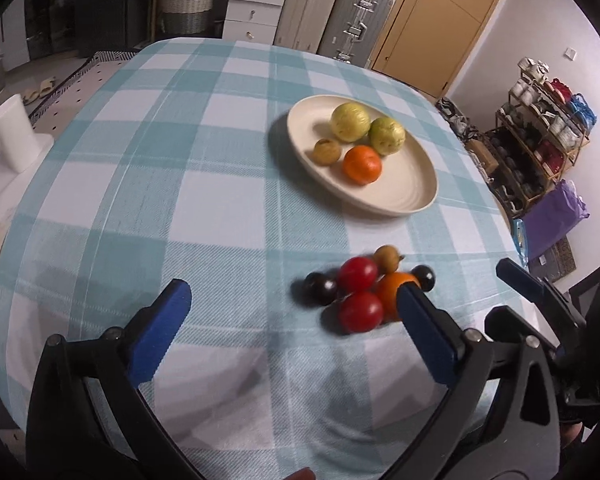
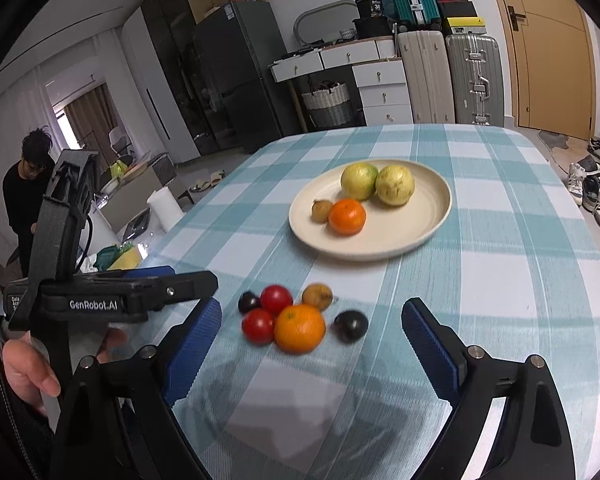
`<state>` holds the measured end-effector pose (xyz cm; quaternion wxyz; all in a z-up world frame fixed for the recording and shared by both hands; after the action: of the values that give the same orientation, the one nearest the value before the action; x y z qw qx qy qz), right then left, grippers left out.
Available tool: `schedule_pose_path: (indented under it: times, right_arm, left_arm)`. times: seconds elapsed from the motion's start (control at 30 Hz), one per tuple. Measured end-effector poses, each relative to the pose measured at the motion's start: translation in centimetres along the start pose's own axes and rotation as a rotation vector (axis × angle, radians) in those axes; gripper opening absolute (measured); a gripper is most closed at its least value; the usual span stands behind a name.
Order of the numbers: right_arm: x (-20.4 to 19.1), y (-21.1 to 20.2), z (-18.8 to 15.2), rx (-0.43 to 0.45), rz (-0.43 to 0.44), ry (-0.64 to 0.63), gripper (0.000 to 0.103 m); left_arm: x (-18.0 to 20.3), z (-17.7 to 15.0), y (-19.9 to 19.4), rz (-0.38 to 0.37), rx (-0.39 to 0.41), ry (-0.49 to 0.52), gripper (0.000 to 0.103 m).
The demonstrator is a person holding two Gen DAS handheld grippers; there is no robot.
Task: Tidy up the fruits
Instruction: 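Move both tools back toward the remaining fruits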
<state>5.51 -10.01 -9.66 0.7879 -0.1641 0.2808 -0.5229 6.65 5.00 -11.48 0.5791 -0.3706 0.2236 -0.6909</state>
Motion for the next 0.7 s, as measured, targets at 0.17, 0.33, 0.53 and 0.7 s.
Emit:
schedule_pose_path:
  times: [0.17, 0.33, 0.53, 0.7]
  right_arm:
    - [-0.1, 0.5, -1.7, -0.04, 0.029, 0.032, 0.094]
    - [-0.5, 1.3, -3.3, -0.08, 0.087, 0.076, 0.094]
    - [-0.3, 3.1, -3.9, -0.126, 0.133, 0.162, 0.088]
    - [-0.1, 4.4, -3.9, -0.153, 0.15, 0.216, 0.082]
  left_arm:
    - [-0.4, -1.8, 0.4, 0.014, -0.023, -0.002, 0.102]
    - [-0.4, -4.2, 1.4, 0.005, -0.07, -0.009, 0.102]
    - [-1.1, -5.0, 1.5, 0.013, -0.056, -0.02, 0.102]
    - [-1.8, -5.0, 1.4, -0.005, -0.045, -0.034, 0.102]
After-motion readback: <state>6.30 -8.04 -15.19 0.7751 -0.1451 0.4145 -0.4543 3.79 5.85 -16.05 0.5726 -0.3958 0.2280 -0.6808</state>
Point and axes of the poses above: each gripper's, at about its wrist camera, not at the fingertips, and y roughly the way its jaws point, x to its right, z to its top, the point moved 4 cm from there along y, roughly the way its jaws point, and after that the axes turned 6 degrees about x, right-handed, at the moved point
